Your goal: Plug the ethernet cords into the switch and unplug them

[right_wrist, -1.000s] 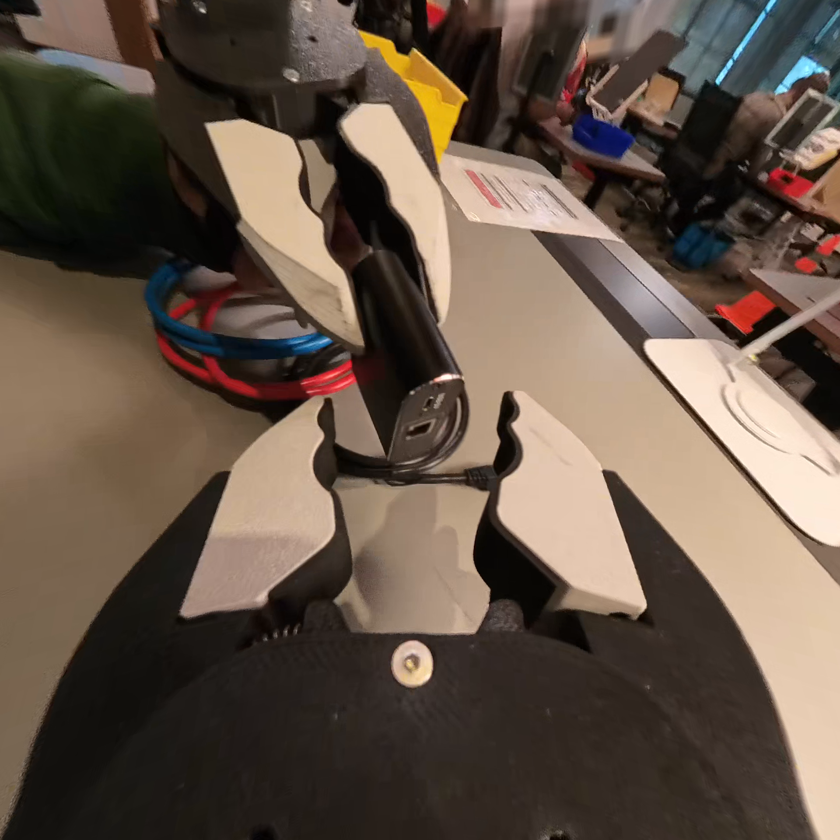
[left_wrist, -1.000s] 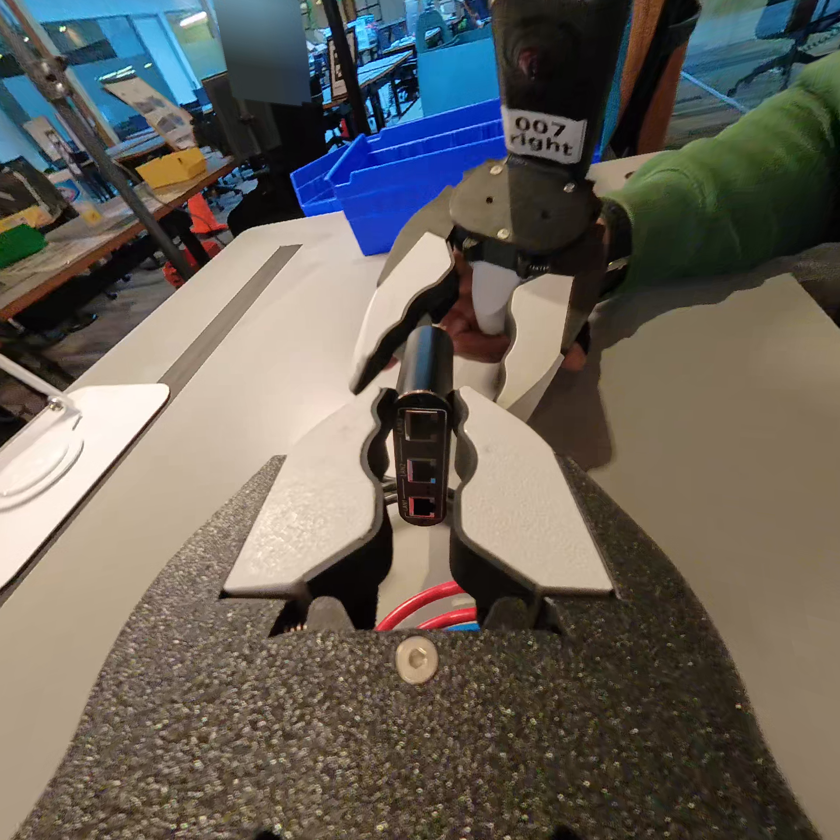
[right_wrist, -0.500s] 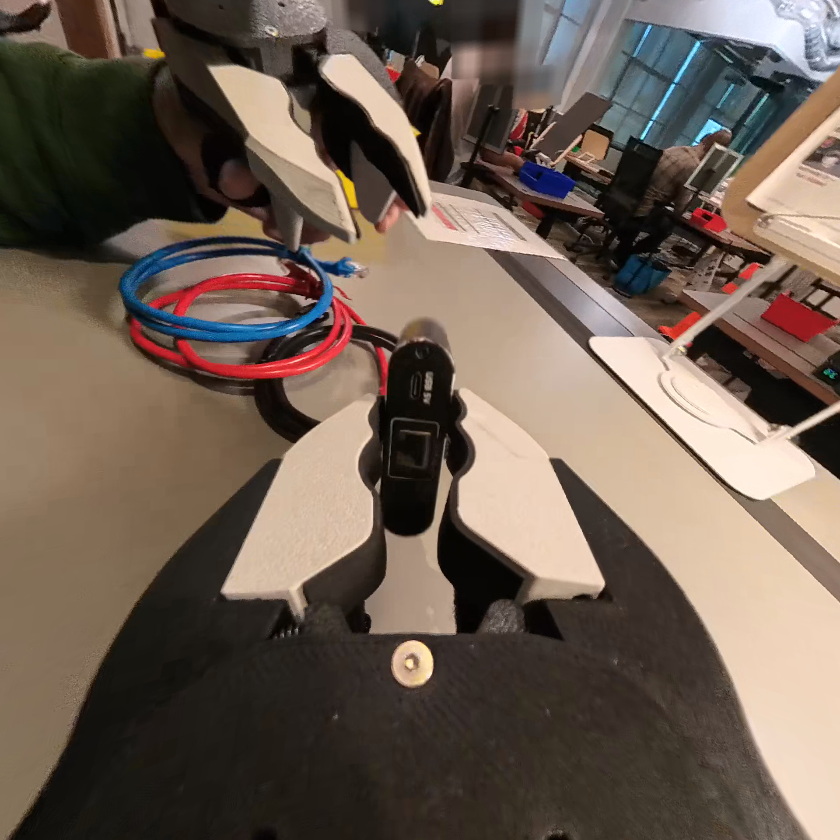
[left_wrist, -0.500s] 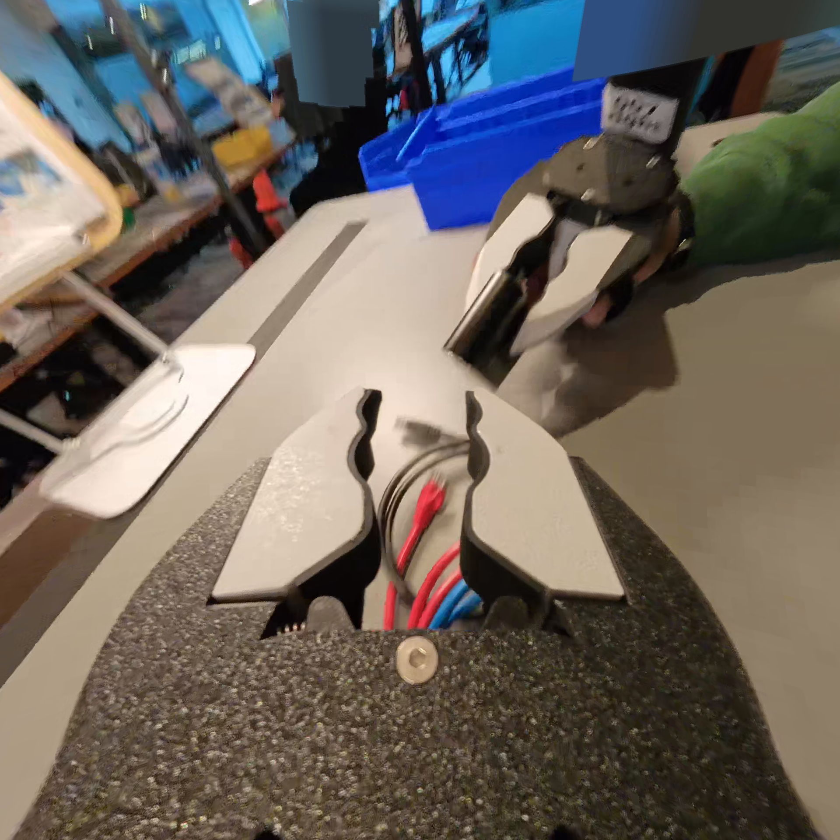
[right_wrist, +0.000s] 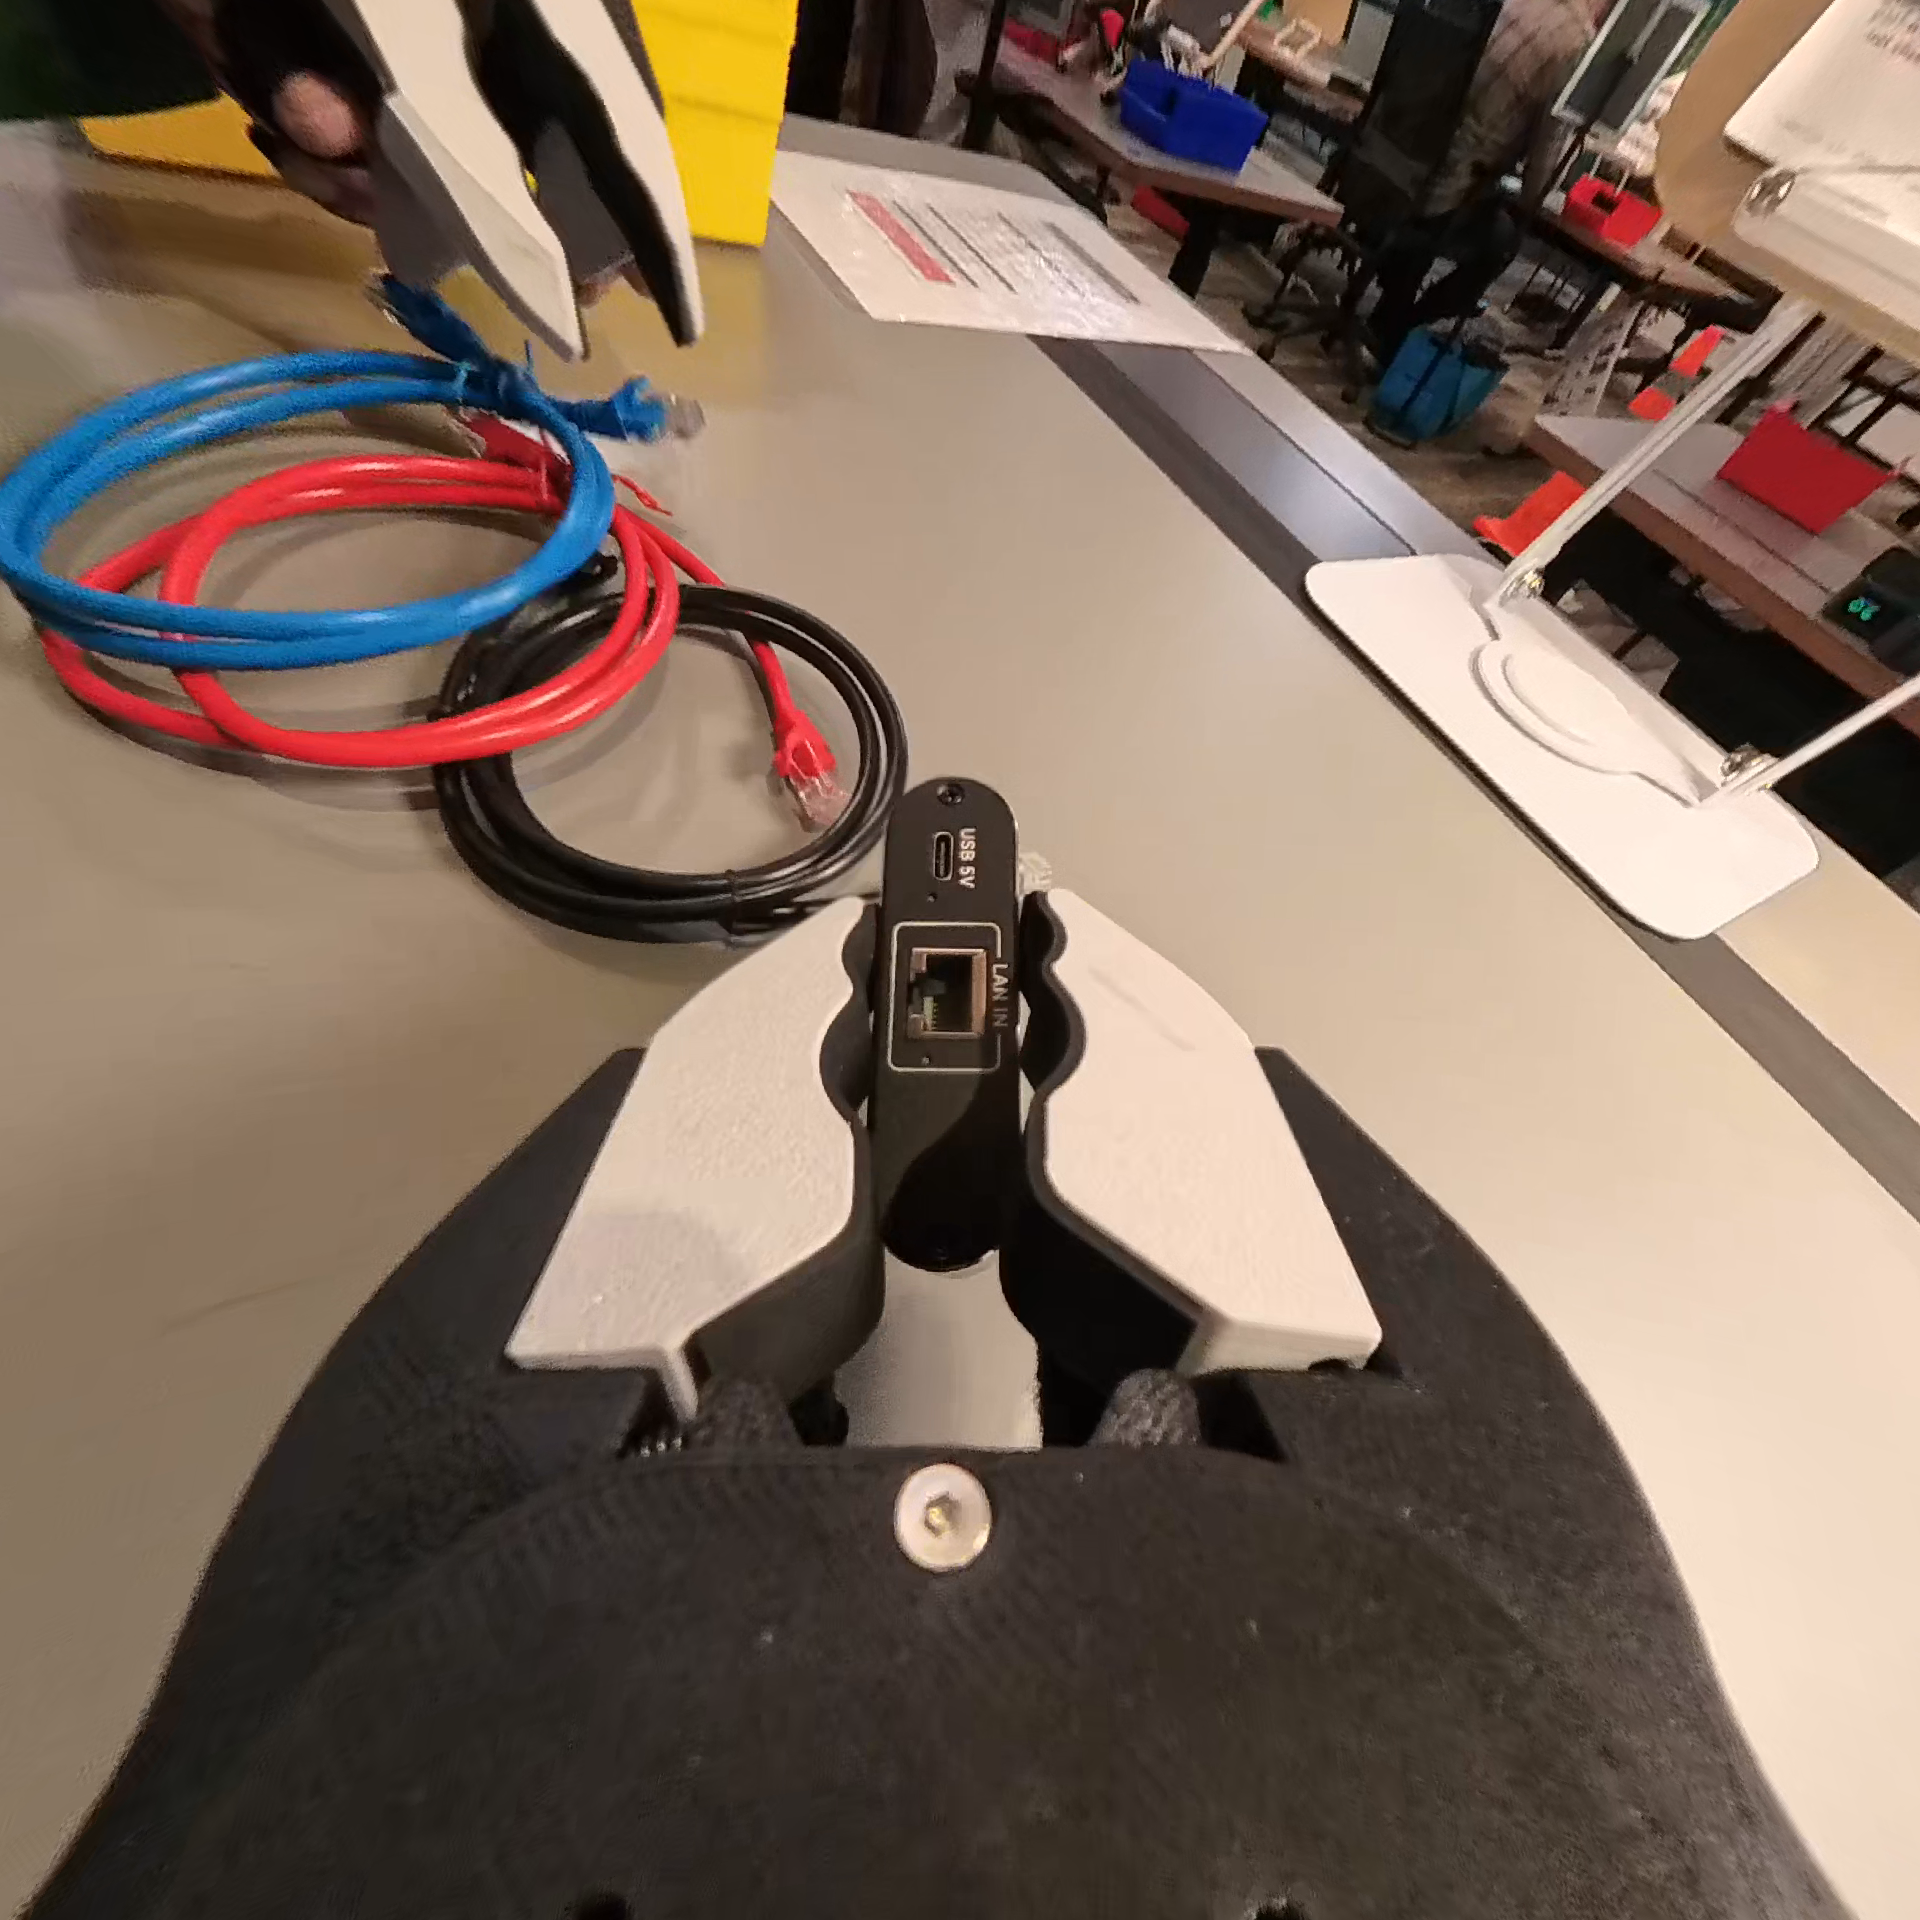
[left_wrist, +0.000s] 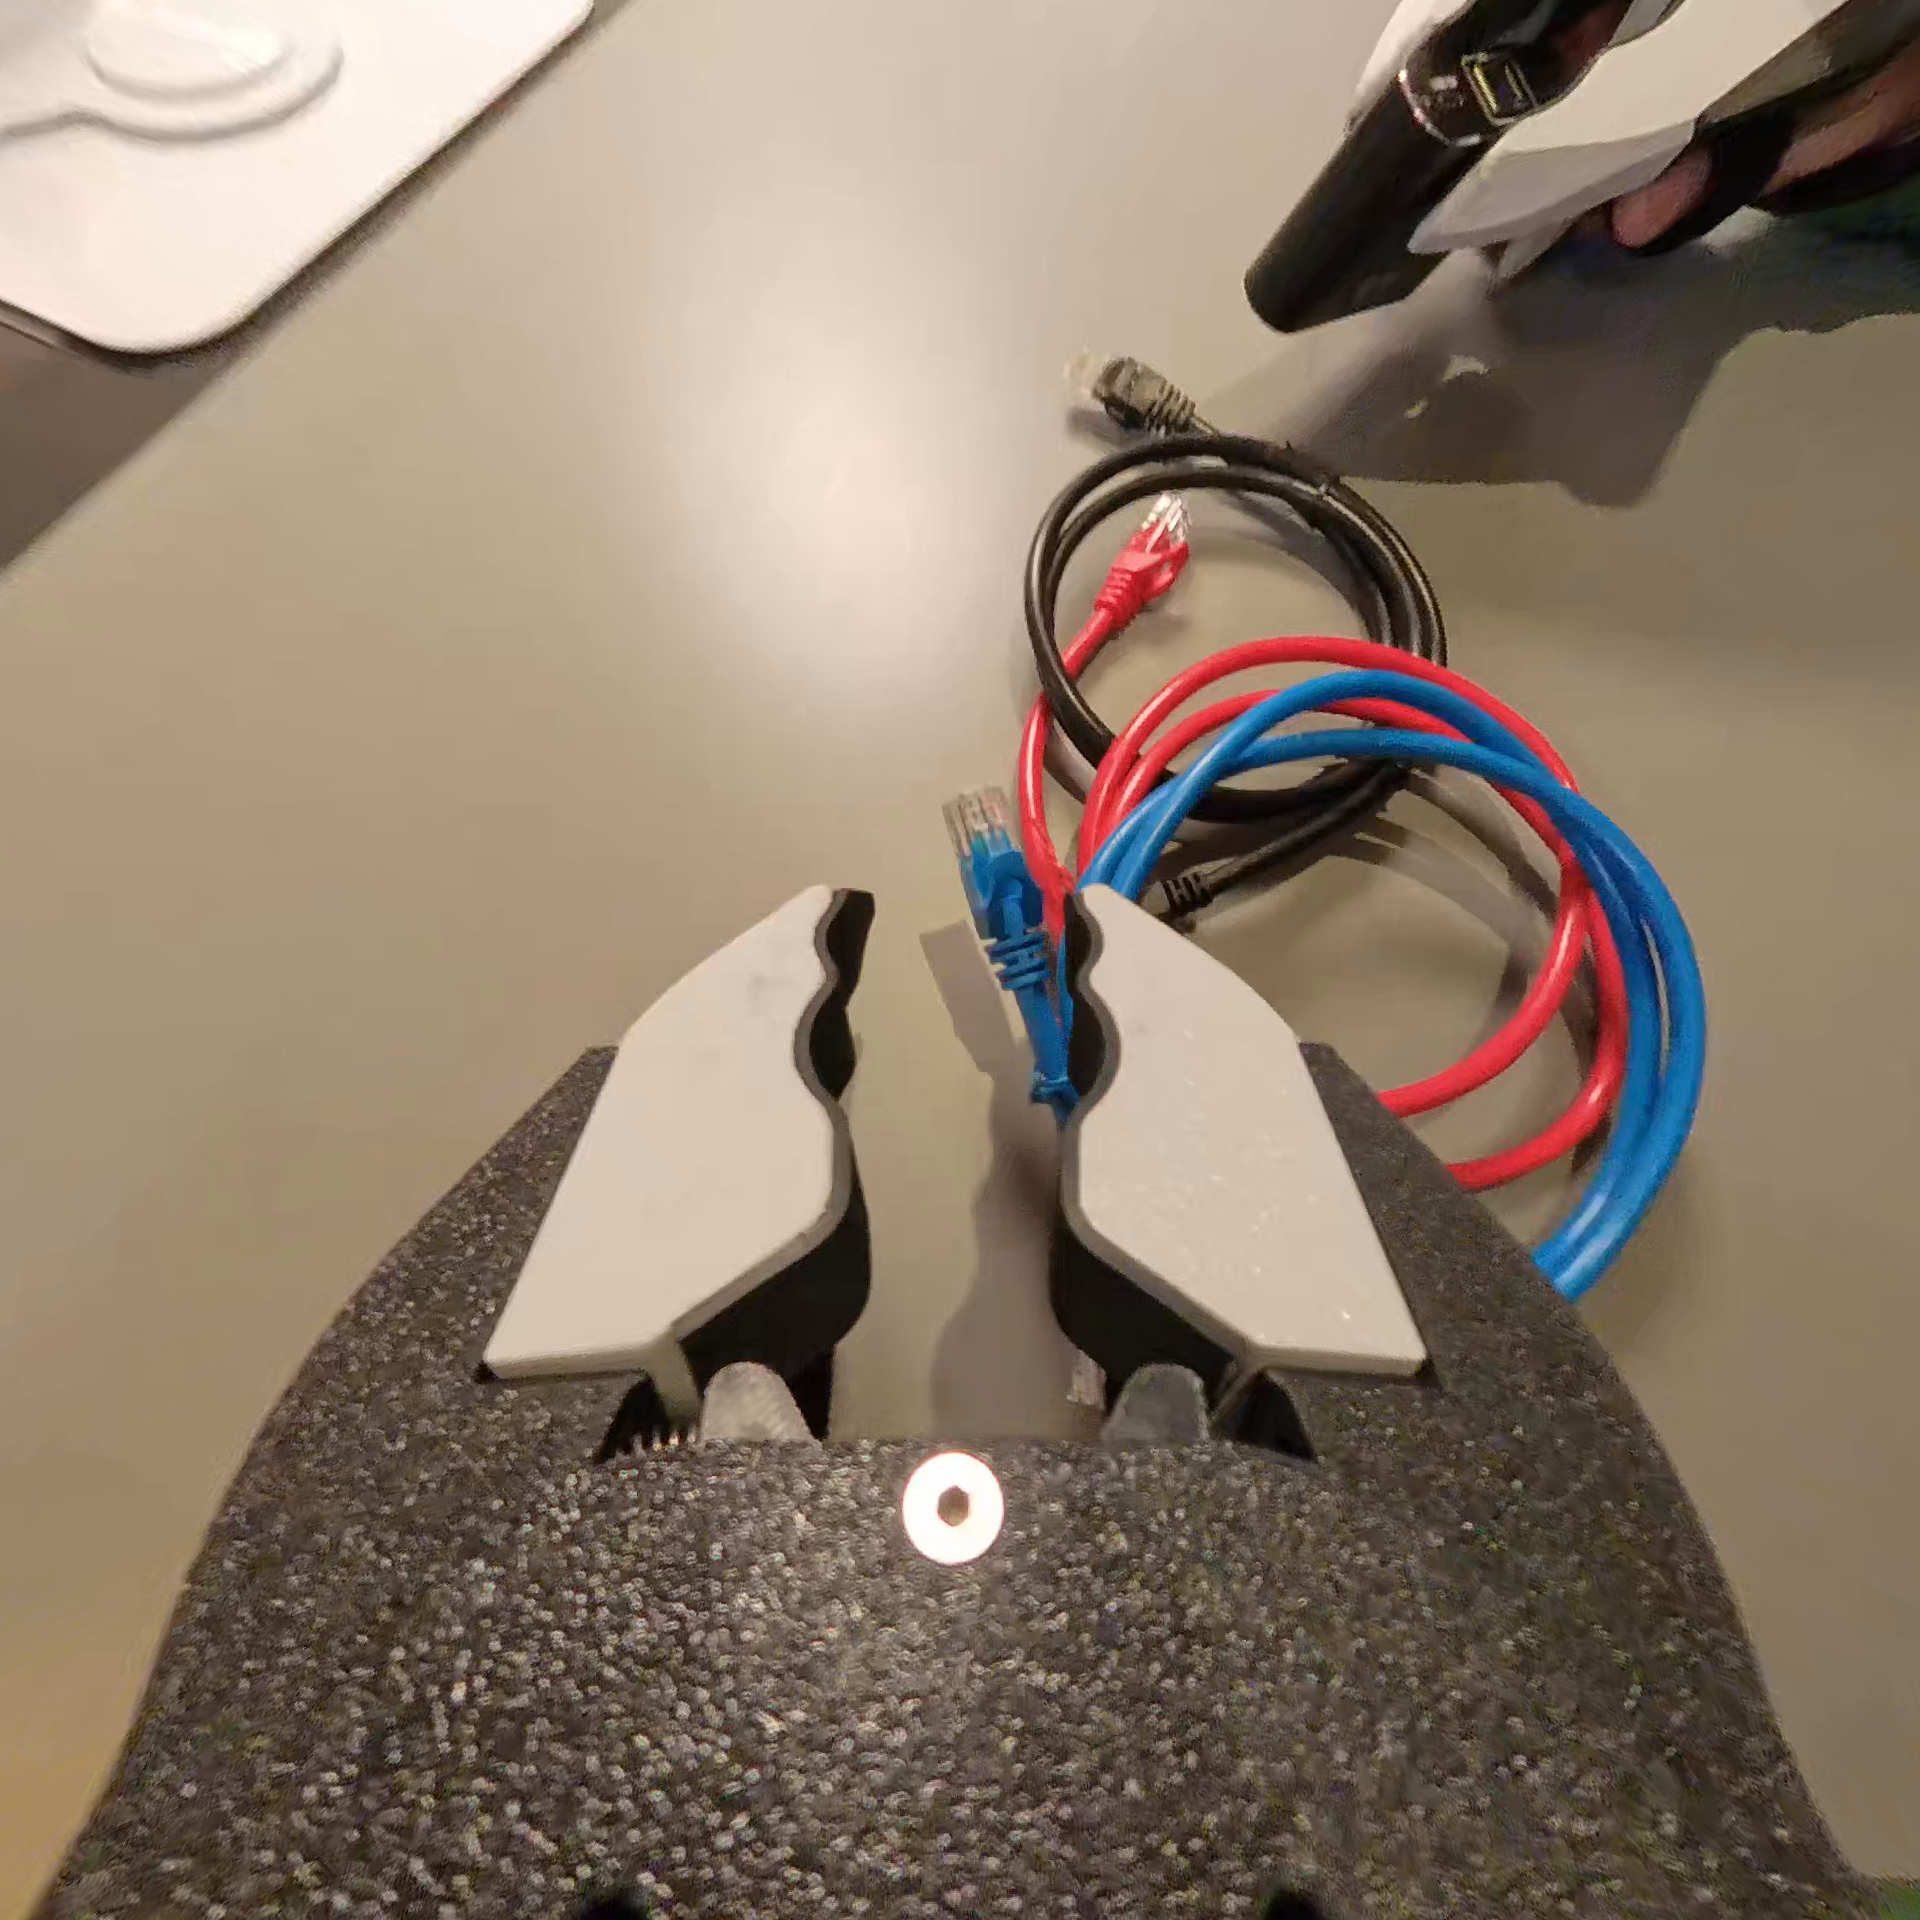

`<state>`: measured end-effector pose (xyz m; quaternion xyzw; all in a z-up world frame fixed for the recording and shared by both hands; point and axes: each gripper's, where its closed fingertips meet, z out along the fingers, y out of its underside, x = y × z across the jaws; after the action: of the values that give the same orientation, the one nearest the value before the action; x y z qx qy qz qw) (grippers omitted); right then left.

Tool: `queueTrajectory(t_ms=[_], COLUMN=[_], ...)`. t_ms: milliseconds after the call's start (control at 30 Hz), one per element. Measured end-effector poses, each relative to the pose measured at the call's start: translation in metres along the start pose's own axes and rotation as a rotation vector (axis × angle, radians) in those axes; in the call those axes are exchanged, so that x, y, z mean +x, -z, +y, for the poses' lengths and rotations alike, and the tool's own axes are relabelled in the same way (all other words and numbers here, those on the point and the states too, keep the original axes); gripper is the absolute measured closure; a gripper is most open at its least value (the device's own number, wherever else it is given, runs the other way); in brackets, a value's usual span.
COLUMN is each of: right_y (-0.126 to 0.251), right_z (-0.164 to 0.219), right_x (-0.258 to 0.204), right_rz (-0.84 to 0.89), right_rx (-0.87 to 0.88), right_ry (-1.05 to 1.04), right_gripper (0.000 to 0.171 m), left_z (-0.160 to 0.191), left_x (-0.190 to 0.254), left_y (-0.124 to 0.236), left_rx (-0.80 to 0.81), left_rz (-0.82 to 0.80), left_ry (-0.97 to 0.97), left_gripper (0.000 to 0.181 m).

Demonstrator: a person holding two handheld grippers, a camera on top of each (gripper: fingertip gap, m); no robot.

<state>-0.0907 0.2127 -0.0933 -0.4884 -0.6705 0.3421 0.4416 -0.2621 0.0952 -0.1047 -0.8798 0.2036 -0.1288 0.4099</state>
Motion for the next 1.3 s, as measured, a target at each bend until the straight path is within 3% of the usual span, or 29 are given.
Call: queueTrajectory(t_ms=[133,333,600,733,1100,1233,1300], right_y=[-0.002,-0.003,-0.001,0.000,0.012,0.016,0.016], right_z=[0.012,0.029,0.031,0.033,0.047,0.061,0.064], right_x=[0.003,0.008,0.010,0.011,0.017,0.016,0.016], right_rz=[0.002,0.014,-0.006,0.003,-0.054,-0.074,-0.072], right_rx=[-0.078,-0.183,-0.185,-0.193,-0.282,-0.354,-0.361], right_ry=[-0.010,-0.036,-0.073,-0.068,-0.067,-0.064,-0.056], right_gripper=[0.146,0.146,0.146,0.145,0.126,0.129,0.141], left_z=[0.013,0.012,0.013,0.012,0.002,-0.015,-0.028], left_x=[0.008,0.015,0.018,0.022,0.012,0.014,0.020], left_y=[-0.014,-0.017,-0.018,-0.020,-0.009,0.002,0.007], left_rx=[-0.091,-0.087,-0.086,-0.075,-0.039,0.033,0.086], left_rz=[0.055,0.112,0.141,0.191,0.119,0.106,0.115], left_ry=[0.077,0.136,0.181,0.202,0.174,0.151,0.129], left_gripper=[0.149,0.157,0.156,0.165,0.166,0.166,0.167])
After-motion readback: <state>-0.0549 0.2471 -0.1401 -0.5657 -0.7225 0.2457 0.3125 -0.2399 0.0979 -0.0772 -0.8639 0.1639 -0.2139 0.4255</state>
